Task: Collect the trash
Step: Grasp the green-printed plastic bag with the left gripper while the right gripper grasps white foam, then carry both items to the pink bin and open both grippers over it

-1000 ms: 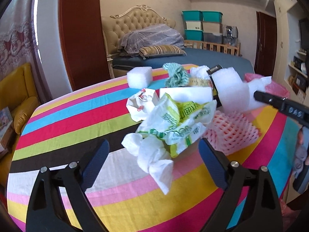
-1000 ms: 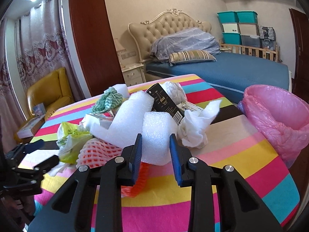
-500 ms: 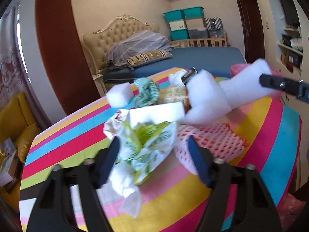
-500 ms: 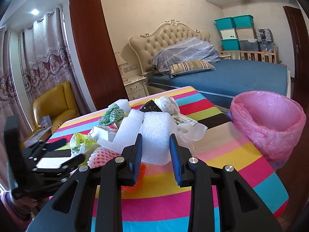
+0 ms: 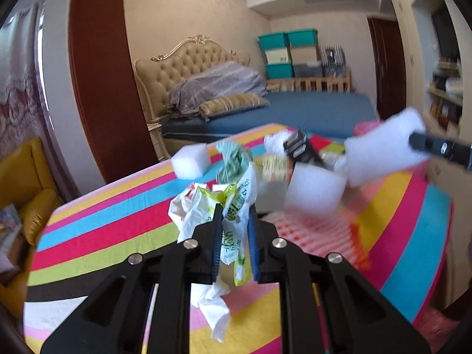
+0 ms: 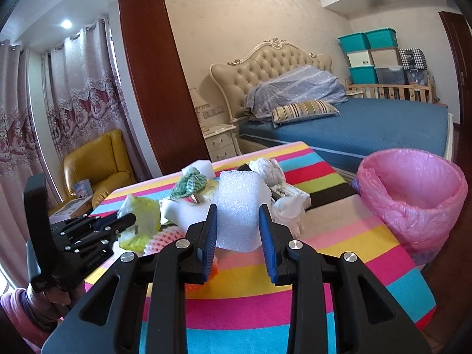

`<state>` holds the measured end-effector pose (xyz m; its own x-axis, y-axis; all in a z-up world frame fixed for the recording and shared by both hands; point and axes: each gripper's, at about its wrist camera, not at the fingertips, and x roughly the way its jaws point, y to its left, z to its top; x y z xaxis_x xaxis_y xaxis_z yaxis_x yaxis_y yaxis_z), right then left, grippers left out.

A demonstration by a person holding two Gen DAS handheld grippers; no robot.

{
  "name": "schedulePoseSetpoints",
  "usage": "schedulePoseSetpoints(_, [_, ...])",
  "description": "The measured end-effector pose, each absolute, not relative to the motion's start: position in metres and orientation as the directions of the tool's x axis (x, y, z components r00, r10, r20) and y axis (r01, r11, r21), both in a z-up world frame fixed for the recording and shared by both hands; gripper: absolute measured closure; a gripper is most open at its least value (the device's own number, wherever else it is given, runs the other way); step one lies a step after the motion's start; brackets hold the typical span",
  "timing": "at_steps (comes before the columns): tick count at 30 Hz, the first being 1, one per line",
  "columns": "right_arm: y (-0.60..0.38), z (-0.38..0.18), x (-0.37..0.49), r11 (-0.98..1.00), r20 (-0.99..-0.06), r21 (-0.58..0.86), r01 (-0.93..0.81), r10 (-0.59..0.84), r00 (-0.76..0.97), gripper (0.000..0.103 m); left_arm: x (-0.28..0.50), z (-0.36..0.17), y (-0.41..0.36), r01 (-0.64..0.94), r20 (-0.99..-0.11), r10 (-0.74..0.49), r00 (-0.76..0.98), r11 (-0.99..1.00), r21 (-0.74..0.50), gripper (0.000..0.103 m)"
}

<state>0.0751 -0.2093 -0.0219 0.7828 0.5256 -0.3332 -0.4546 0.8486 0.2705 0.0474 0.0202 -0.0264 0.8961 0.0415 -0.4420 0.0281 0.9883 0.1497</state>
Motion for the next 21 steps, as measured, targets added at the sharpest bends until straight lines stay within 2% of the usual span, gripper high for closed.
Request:
schedulePoseSetpoints(6, [-0.219,-0.007,0.063,0.860,-0.290,0.235,-0.453,0.507,0.812,0.074,0.038,-0.010,0.014,0.028,-0.408,0.025,0.912,0.992,0.124,0.087])
schedulePoseSetpoints(14, [-0.207,-0.014,0.041,0.852,-0.302,0.156,-0.499,0.522,0.798,0.074,0.031,-0.004,-0.004,0.065,-0.395,-0.009,0.919,0.989,0.130,0.087])
schedulePoseSetpoints(21, [-0.219,0.003,0.026,0.836,-0.219,0.140,-0.530,0.548,0.807,0.074,0.029,0.007,-0.009,0.088,-0.393,-0.037,0.919,0.990,0.111,0.087])
